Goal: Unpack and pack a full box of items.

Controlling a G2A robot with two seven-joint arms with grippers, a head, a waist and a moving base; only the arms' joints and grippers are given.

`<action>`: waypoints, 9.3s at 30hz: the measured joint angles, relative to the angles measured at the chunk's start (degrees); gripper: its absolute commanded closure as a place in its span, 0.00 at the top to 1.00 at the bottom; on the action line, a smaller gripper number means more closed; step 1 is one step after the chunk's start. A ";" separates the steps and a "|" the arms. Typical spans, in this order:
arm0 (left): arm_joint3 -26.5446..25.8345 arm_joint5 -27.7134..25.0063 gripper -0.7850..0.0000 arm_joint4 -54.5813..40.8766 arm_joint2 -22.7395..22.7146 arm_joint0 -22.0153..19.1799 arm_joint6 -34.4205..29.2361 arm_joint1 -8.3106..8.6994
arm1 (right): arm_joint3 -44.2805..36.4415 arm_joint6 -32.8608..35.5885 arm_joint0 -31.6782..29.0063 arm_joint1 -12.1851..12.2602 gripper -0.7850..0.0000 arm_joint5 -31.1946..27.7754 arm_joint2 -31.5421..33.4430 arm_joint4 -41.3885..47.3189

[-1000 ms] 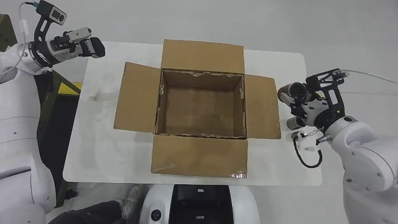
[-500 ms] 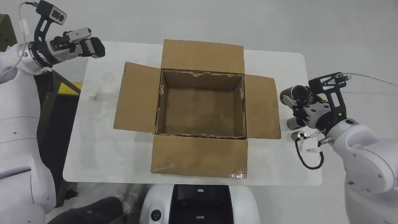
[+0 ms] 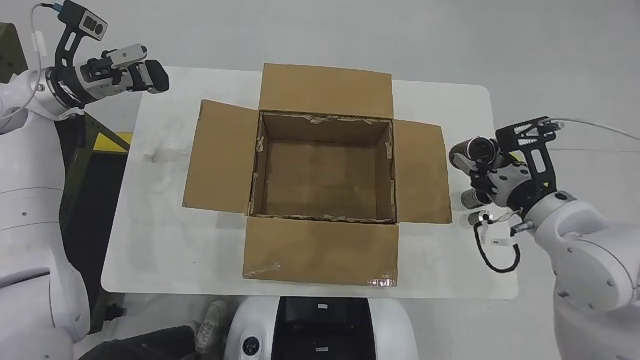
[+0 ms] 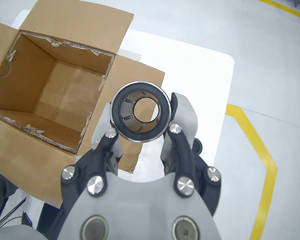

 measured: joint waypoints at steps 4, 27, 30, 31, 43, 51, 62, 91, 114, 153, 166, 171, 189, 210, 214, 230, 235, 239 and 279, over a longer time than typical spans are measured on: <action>0.00 0.00 1.00 0.00 0.00 0.00 0.00 0.00 | -0.83 -1.43 -2.86 0.26 0.00 -2.70 1.60 1.00; 0.00 0.00 1.00 0.00 0.00 0.00 0.00 0.00 | -0.45 -15.38 -28.18 0.60 0.00 -17.56 17.91 7.30; 0.00 0.00 1.00 0.00 0.00 0.00 0.00 0.00 | 0.90 -17.69 -30.47 0.48 0.00 -18.24 17.94 6.18; 0.00 0.00 1.00 0.00 0.00 0.00 0.00 0.00 | 1.30 -18.34 -31.11 0.45 0.00 -18.43 17.90 5.88; 0.00 0.00 1.00 0.00 0.00 0.00 0.00 0.00 | 8.82 -26.58 -33.67 0.40 0.00 -20.33 13.98 -4.08; 0.00 0.00 1.00 0.00 0.00 0.00 0.00 0.00 | 12.36 -27.72 -31.41 0.55 0.00 -19.68 11.01 -6.01; 0.00 0.00 1.00 0.00 0.00 0.00 0.00 0.00 | 15.49 -25.78 -28.99 0.82 0.00 -17.91 7.89 -7.97; 0.00 0.00 1.00 0.00 0.00 0.00 0.00 0.00 | 20.96 -21.31 -22.27 1.19 0.09 -9.42 2.66 -9.06; 0.00 0.00 1.00 0.00 0.00 0.00 0.00 0.00 | 21.73 -20.10 -22.04 1.63 0.66 -7.97 2.54 -7.87; 0.00 0.00 1.00 0.00 0.00 0.00 0.00 0.00 | 11.58 -16.11 -29.54 2.07 1.00 -5.43 6.76 -5.13; 0.00 0.00 1.00 0.00 0.00 0.00 0.00 0.00 | 16.35 -11.57 -23.99 2.27 1.00 -2.14 3.51 -5.86; 0.00 0.00 1.00 0.00 0.00 0.00 0.00 0.00 | 18.17 -10.84 -22.05 2.35 1.00 -1.75 2.44 -5.82; 0.00 0.00 1.00 0.00 0.00 0.00 0.00 0.00 | 21.69 -10.38 -18.64 2.56 0.59 -0.08 0.96 -4.57; 0.00 0.00 1.00 0.00 0.00 0.00 0.00 0.00 | 21.22 -10.84 -18.36 2.90 0.00 0.23 0.69 -4.04; 0.00 0.00 1.00 0.00 0.00 0.00 0.00 0.00 | 19.75 -10.71 -19.24 2.98 0.00 0.20 1.39 -3.34; 0.00 0.00 1.00 0.00 0.00 0.00 0.00 0.00 | 5.57 -8.00 -23.88 3.26 0.00 2.19 8.02 2.95; 0.00 0.00 1.00 0.00 0.00 0.00 0.00 0.00 | 1.76 -7.71 -22.62 3.37 0.00 3.32 8.80 3.18; 0.00 0.00 1.00 0.00 0.00 0.00 0.00 0.00 | -0.13 -7.62 -20.87 3.45 0.00 4.25 8.59 3.77; 0.00 0.00 1.00 0.00 0.00 0.00 0.00 0.00 | 2.91 -2.96 12.04 2.57 0.00 9.11 -28.28 0.92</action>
